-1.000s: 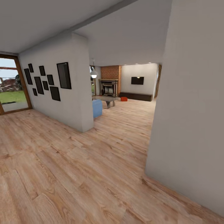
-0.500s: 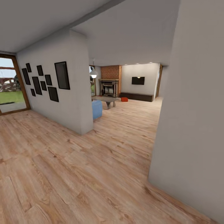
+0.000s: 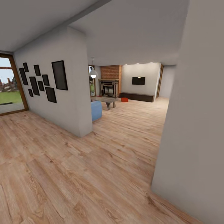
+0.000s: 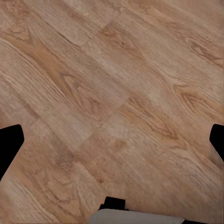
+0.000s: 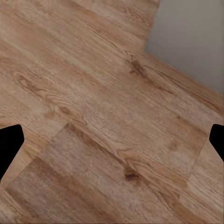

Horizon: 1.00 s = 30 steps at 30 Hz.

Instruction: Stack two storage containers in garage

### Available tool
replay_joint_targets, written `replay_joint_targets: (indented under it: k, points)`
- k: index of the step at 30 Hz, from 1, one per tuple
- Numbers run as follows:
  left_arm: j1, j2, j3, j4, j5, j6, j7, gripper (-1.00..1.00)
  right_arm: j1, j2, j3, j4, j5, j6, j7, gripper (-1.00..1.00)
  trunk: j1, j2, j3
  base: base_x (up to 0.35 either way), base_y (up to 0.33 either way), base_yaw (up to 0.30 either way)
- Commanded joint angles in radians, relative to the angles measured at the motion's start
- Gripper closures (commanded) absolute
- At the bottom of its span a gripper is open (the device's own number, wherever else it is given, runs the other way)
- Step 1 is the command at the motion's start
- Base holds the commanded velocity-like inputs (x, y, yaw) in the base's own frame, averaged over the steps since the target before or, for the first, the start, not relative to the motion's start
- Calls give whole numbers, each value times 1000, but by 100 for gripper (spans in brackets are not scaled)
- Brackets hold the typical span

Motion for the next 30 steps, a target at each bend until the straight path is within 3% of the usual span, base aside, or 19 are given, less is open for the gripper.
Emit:
replay_joint_targets:
  k: [1,30]
  points:
    - [-1,0,-3,1,6,-3,0,-100,0,0,1,-2,1,-1,-3,-100,1,-1,-1,325,0,0]
    - [-1,4,-3,1,9,-3,-1,-100,0,0,1,-2,1,1,-2,-100,1,-1,-1,325,28,0]
